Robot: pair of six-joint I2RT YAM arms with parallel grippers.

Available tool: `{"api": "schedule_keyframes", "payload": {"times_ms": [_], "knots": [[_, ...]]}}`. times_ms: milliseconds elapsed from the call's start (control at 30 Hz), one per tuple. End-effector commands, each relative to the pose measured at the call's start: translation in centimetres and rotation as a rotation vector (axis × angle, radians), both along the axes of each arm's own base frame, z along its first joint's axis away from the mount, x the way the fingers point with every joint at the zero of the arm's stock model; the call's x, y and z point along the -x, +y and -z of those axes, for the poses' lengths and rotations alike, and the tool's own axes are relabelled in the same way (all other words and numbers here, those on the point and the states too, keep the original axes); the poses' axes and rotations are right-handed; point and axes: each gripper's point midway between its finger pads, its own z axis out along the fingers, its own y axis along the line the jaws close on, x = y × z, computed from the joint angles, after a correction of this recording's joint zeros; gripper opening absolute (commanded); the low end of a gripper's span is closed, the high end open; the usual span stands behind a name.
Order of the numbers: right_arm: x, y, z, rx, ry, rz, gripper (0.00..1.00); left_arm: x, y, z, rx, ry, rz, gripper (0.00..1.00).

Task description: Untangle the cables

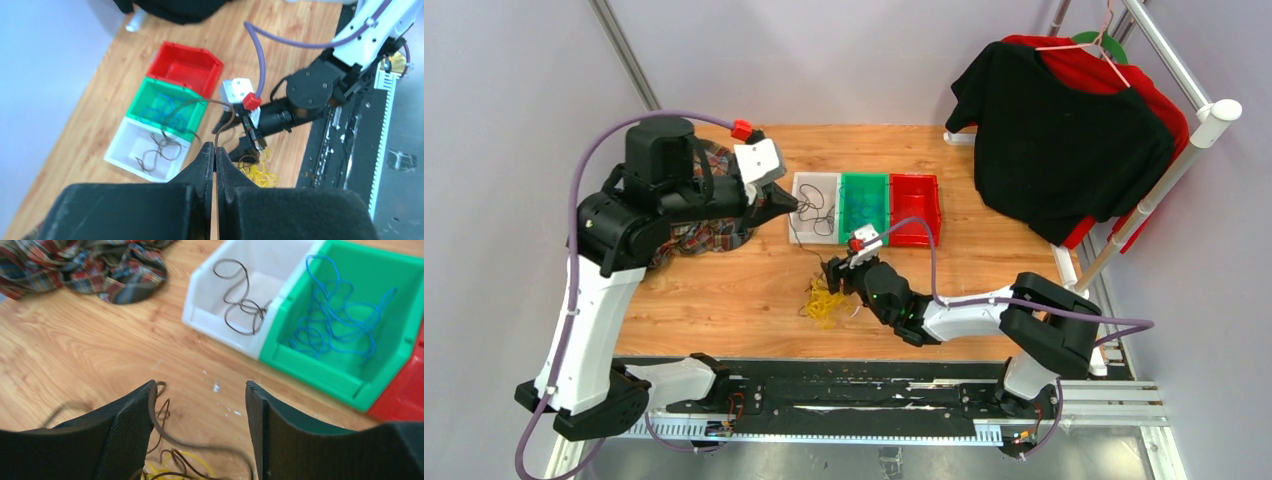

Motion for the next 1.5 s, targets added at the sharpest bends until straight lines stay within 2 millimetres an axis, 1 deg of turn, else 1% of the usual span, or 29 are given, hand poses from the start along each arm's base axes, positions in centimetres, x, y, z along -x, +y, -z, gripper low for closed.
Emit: {"api": "schedule_keyframes", "payload": {"times_ms": [0,67,100,133,267,300,400,467,533,633,733,767,867,900,967,1000,1067,1133,1200,1267,1333,1467], "knots": [[-0.1,-1.9,1.4,-0.023,0.019,0.091,0.65,0.2,0.2,-3.4,0.039,-0.102,0.002,0.0],[0.1,-2.7,2.3,-0.014,0.032,0.112,0.64,0.1,0.3,-4.5,0.047,-0.137,-0.005,0.0],[0.3,-3.7,3.1,-0.006,0.045,0.134,0.64,0.1,0.5,-6.2,0.059,-0.194,-0.013,0.0],[0.4,-4.1,3.2,-0.011,0.047,0.139,0.65,0.0,0.7,-6.9,0.064,-0.218,-0.017,0.0],[0.8,-5.0,2.3,-0.037,0.038,0.141,0.67,-0.7,1.1,-9.2,0.074,-0.288,-0.056,0.0],[0.9,-5.3,2.0,-0.041,0.033,0.14,0.68,-0.9,1.2,-9.6,0.075,-0.305,-0.067,0.0],[1.4,-6.1,0.1,-0.066,-0.005,0.122,0.73,-1.4,1.7,-10.8,0.073,-0.35,-0.104,0.0],[2.1,-6.0,-2.0,-0.093,-0.048,0.07,0.77,-1.4,2.0,-11.4,0.074,-0.372,-0.113,0.0],[3.0,-5.1,-4.3,-0.117,-0.092,-0.017,0.78,-1.3,2.0,-11.5,0.078,-0.375,-0.109,0.0],[4.9,-2.7,-8.2,-0.146,-0.152,-0.193,0.79,-1.2,1.9,-11.6,0.084,-0.37,-0.105,0.0],[6.8,-0.1,-11.0,-0.149,-0.198,-0.324,0.79,-1.2,2.0,-11.7,0.082,-0.378,-0.11,0.0],[7.4,0.8,-11.7,-0.15,-0.213,-0.365,0.79,-1.2,2.1,-11.8,0.082,-0.383,-0.111,0.0],[9.3,3.7,-13.1,-0.142,-0.257,-0.479,0.79,-1.2,2.2,-11.9,0.076,-0.394,-0.117,0.0],[9.7,4.6,-13.3,-0.135,-0.263,-0.502,0.79,-1.2,2.3,-11.9,0.077,-0.395,-0.119,0.0],[9.7,6.0,-13.2,-0.115,-0.256,-0.506,0.79,-1.2,2.2,-12.0,0.08,-0.391,-0.118,0.0],[9.2,6.6,-12.8,-0.098,-0.247,-0.488,0.79,-1.1,2.2,-12.0,0.084,-0.389,-0.115,0.0],[7.8,7.2,-12.0,-0.072,-0.23,-0.422,0.79,-0.8,2.1,-12.1,0.094,-0.384,-0.108,0.0],[6.1,7.3,-11.2,-0.044,-0.225,-0.34,0.78,-0.4,2.0,-12.5,0.108,-0.385,-0.095,0.0],[4.9,7.4,-10.2,-0.019,-0.216,-0.301,0.76,0.0,1.9,-12.9,0.124,-0.385,-0.085,0.0],[3.9,7.3,-8.8,-0.018,-0.172,-0.284,0.72,0.3,1.9,-13.4,0.141,-0.387,-0.081,0.0],[3.5,6.9,-7.2,-0.036,-0.128,-0.279,0.67,0.6,1.9,-14.0,0.157,-0.393,-0.076,0.0],[2.9,6.3,-3.5,-0.013,-0.071,-0.243,0.51,1.2,1.9,-15.0,0.181,-0.408,-0.067,0.0]]}}
